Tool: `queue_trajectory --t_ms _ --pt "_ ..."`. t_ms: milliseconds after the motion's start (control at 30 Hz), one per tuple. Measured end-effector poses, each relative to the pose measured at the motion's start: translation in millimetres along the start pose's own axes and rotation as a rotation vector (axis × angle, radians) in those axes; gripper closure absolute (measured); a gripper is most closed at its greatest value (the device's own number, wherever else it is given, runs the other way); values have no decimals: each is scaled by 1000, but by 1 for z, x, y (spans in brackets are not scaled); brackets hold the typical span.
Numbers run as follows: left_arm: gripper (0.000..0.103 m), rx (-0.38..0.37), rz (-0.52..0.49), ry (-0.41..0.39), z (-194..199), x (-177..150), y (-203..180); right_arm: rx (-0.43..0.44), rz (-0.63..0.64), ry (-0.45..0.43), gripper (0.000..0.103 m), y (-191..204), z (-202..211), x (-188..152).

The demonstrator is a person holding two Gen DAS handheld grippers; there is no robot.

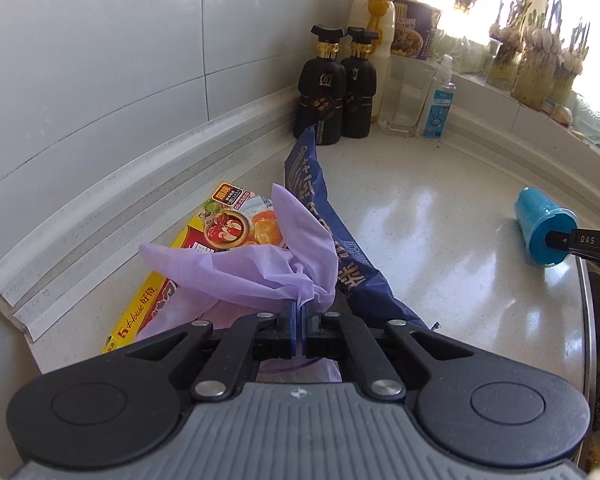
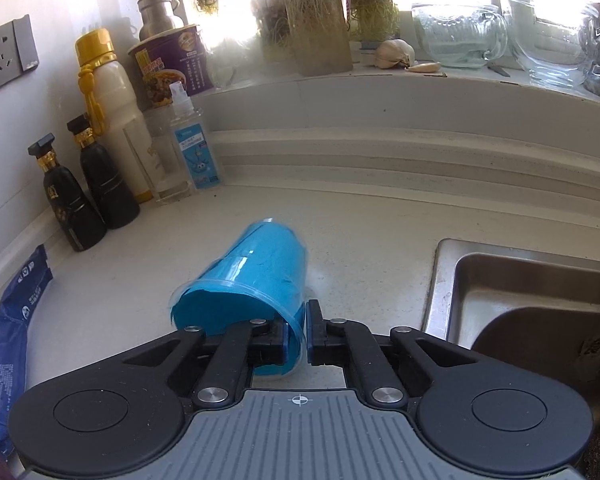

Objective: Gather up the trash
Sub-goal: 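Grasp the purple glove with the left tool while the right tool grasps the blue cup, then carry the purple glove and blue cup down over the trash bin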

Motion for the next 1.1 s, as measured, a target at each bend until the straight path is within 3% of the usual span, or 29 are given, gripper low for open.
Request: queue_trajectory --t_ms 667,1100 --pt "102 -66 -22 -86 46 13 -14 13 -37 -63 98 -1 67 8" --pt "102 -104 -25 -75 84 4 -6 41 -36 -54 98 20 135 -11"
Point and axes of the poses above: each gripper's, at about its wrist camera, not at the fingertips, and z roughly against the way its jaws point, y to its left, x to its top, the point moved 5 cm from there along -z, roughly the way its jaws point, and after that the axes turned 2 degrees about -y, right-handed, at the moved point
